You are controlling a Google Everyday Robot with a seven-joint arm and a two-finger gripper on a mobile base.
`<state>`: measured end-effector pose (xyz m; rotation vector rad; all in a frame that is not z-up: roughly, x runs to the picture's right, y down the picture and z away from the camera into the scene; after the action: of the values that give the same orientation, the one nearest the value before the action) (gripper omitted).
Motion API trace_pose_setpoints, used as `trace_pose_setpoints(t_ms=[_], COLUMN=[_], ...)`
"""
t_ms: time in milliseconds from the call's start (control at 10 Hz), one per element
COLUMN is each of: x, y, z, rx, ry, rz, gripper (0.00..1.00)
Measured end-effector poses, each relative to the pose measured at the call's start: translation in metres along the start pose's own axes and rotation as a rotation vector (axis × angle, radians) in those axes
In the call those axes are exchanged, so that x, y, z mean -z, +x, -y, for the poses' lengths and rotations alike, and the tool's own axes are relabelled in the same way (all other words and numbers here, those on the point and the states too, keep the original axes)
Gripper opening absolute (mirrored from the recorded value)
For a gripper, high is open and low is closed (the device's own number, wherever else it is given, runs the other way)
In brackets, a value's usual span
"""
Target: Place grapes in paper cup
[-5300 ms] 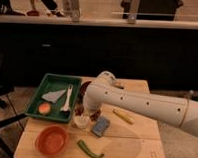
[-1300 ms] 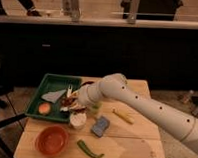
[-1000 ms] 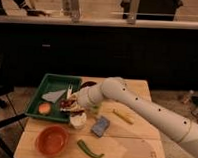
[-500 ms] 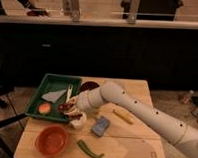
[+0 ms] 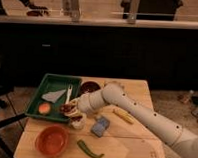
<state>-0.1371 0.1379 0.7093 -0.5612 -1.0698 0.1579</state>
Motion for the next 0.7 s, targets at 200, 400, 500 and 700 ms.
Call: trace_pose_setpoints(t_ms=[200, 400, 500, 700], x=[0.001, 0.002, 0.003, 0.003], y=[0.006, 0.012, 0.014, 0.018], z=[0.003, 0.004, 0.005, 0.006], rx=[-0.015, -0.025, -0.027, -0.028], ry=[0.006, 0.012, 0.014, 0.011], rz=[0.013, 0.025, 0.031, 0.034], gripper=[0.01, 0.01, 0.01, 0.09])
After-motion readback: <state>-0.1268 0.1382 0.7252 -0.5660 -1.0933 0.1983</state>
